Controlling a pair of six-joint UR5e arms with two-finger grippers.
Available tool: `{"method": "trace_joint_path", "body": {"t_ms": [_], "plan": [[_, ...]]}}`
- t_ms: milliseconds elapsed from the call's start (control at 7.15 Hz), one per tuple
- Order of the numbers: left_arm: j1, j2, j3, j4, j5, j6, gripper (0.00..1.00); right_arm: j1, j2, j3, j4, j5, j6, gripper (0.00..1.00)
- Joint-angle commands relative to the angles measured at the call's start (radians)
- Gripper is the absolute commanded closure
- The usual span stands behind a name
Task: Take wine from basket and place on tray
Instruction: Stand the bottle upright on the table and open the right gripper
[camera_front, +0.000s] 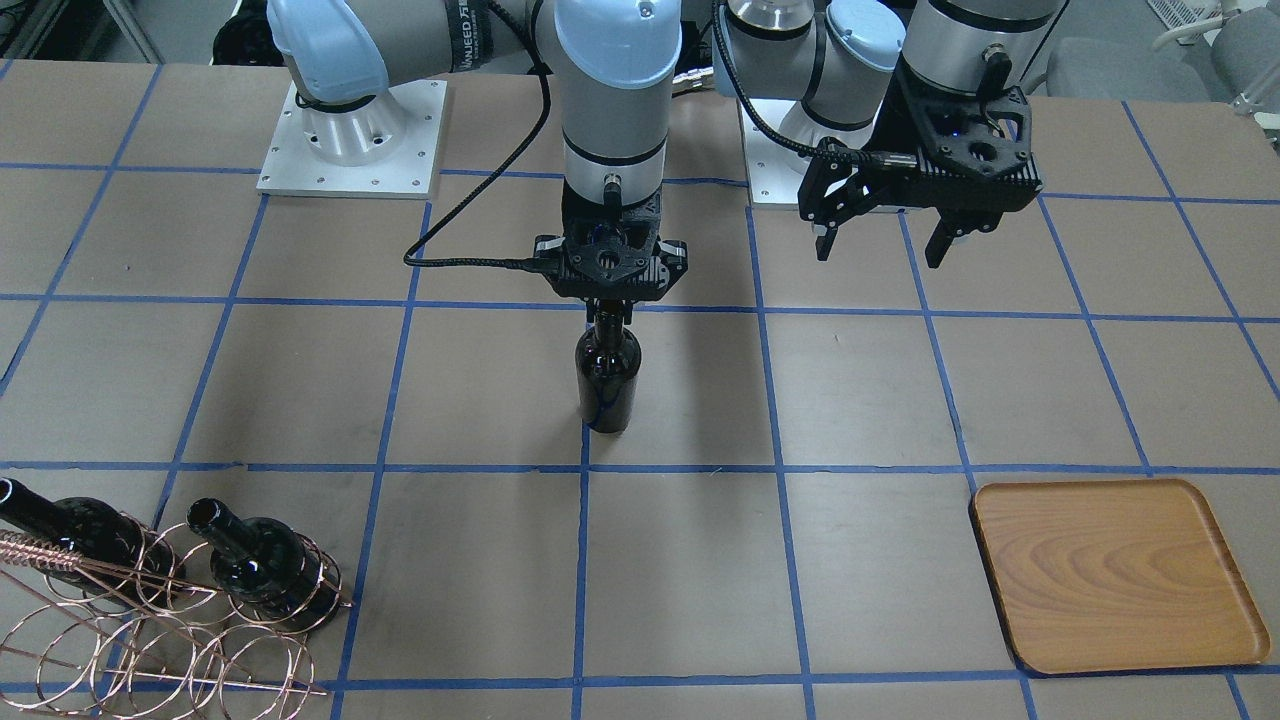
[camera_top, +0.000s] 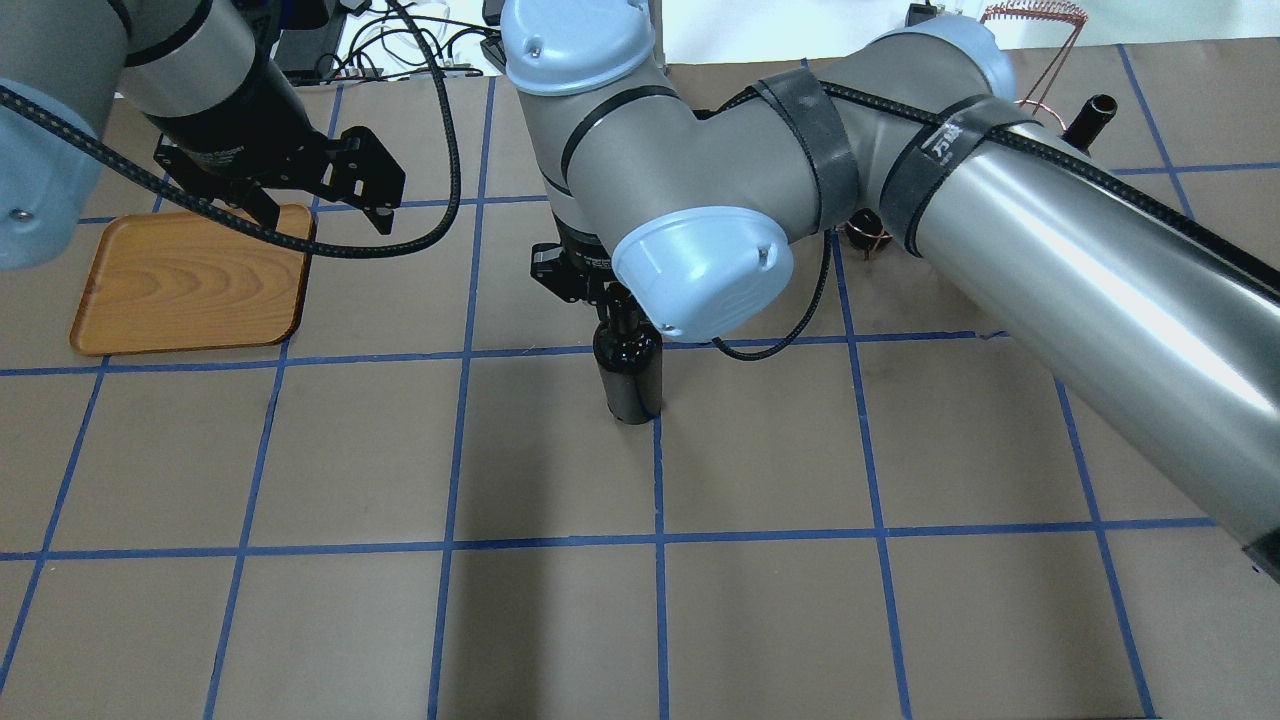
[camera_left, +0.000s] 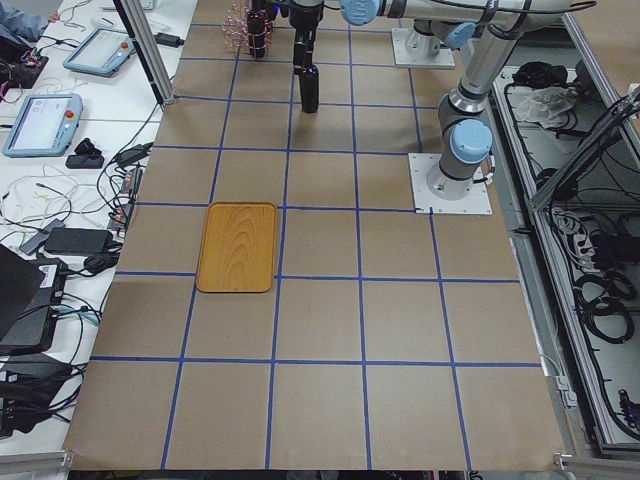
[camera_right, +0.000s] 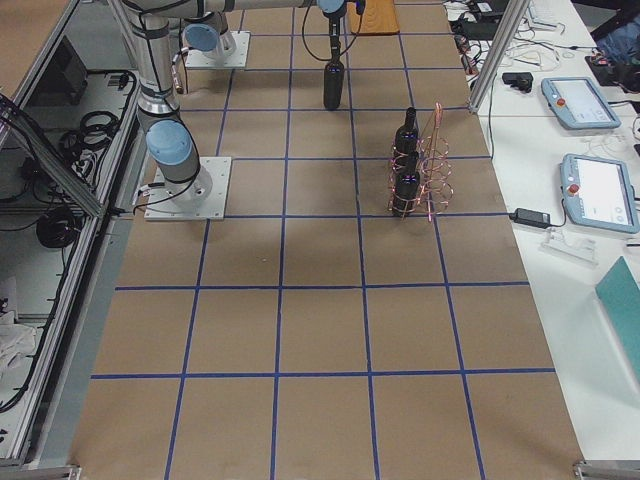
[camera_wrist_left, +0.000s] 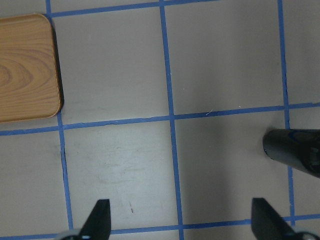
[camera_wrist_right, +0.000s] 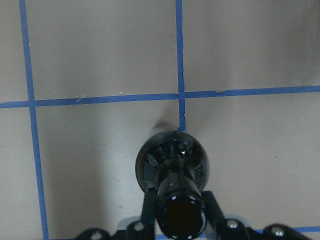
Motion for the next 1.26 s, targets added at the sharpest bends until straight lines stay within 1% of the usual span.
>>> {"method": "trace_joint_path", "body": {"t_ms": [0, 140, 420, 559, 699, 839, 1119], "plan": [[-0.002, 0.0, 0.0, 0.0, -0.001, -0.001, 0.0, 0.0, 0.002, 0.0, 0.0, 0.003, 0.002, 1.0], [0.0, 0.0, 0.0, 0.001, 0.001, -0.001, 0.0, -0.001, 0.002, 0.0, -0.002, 0.026, 0.002, 1.0], [0.0, 0.0, 0.0, 0.0, 0.001, -0.002, 0.0, 0.0, 0.005, 0.0, 0.0, 0.026, 0.002, 1.0], [0.0, 0.0, 0.0, 0.0, 0.001, -0.002, 0.0, 0.0, 0.004, 0.0, 0.0, 0.018, 0.003, 0.53], [0.0, 0.0, 0.0, 0.001, -0.001, -0.002, 0.0, 0.0, -0.004, 0.0, 0.001, 0.024, 0.005, 0.01], [0.0, 0.0, 0.0, 0.001, 0.001, -0.002, 0.0, -0.001, -0.01, -0.005, 0.006, 0.024, 0.009, 0.0], [-0.002, 0.001, 0.0, -0.003, 0.002, -0.008, 0.0, -0.004, -0.062, -0.011, 0.01, 0.011, 0.014, 0.0]]}}
